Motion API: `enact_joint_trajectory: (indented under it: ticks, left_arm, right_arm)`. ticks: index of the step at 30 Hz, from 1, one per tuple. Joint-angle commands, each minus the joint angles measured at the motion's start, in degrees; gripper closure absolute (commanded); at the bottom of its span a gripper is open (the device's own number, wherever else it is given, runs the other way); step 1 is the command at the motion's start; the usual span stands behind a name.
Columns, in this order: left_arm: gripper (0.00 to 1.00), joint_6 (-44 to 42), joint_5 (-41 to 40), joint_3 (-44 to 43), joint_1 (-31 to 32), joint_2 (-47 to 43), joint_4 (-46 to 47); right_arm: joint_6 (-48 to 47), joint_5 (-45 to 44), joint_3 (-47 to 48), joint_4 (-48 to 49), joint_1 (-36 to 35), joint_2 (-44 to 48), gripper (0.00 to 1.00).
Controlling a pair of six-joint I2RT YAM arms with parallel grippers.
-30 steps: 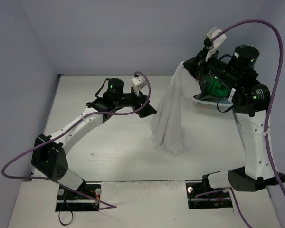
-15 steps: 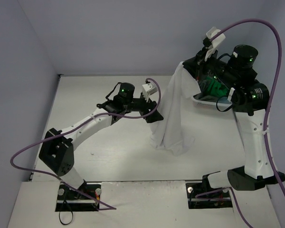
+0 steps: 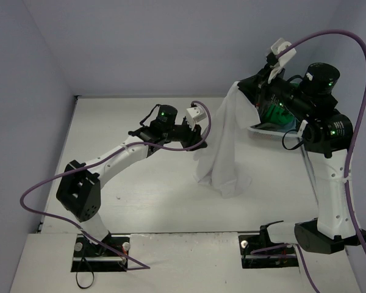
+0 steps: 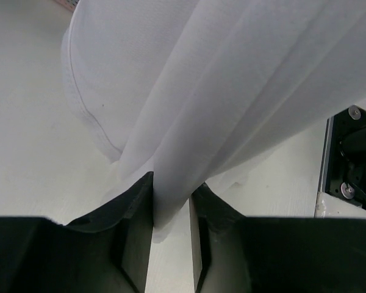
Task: Fold and stack the t-shirts
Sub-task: Flatten out the tshirt
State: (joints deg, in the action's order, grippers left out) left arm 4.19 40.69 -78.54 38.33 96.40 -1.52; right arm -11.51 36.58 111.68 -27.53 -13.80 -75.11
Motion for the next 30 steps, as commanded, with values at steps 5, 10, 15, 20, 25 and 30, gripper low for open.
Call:
enact_joint_trajectory:
  ticks: [5, 10, 15, 20, 25, 30]
  left_arm:
    - [0.79, -2.08, 1.68, -1.53, 0.52, -3.58, -0.59]
    - [0.82, -3.83, 1.24, -0.91, 0.35, -4.82, -2.69]
    - [0.85, -6.64, -0.16, 0.14, -0.44, -7.71, -5.5]
    - [0.86, -8.05, -0.26, 1.55, -2.99, -11.4, -8.14]
    - [0.87, -9.63, -0.08, 2.52, -4.75, -14.57, -11.22]
    - [0.88, -11.13, 0.01, -0.29, -7.82, -16.33, -17.81]
  right_arm:
    - [-0.18, 0.51, -0.32, 5.73, 0.44, 0.93, 1.0]
    - [-1.23, -1.51, 0.29, 5.73, 0.44, 1.11, 1.0]
    - [-2.38, -3.18, 0.38, 5.64, 0.44, 1.28, 1.0]
    - [-2.47, -3.8, 0.29, 5.73, 0.44, 1.46, 1.0]
    - [-2.29, -3.79, 0.12, 5.73, 0.53, 1.72, 1.0]
    - [-2.03, -3.01, -0.41, 5.73, 0.44, 2.51, 1.0]
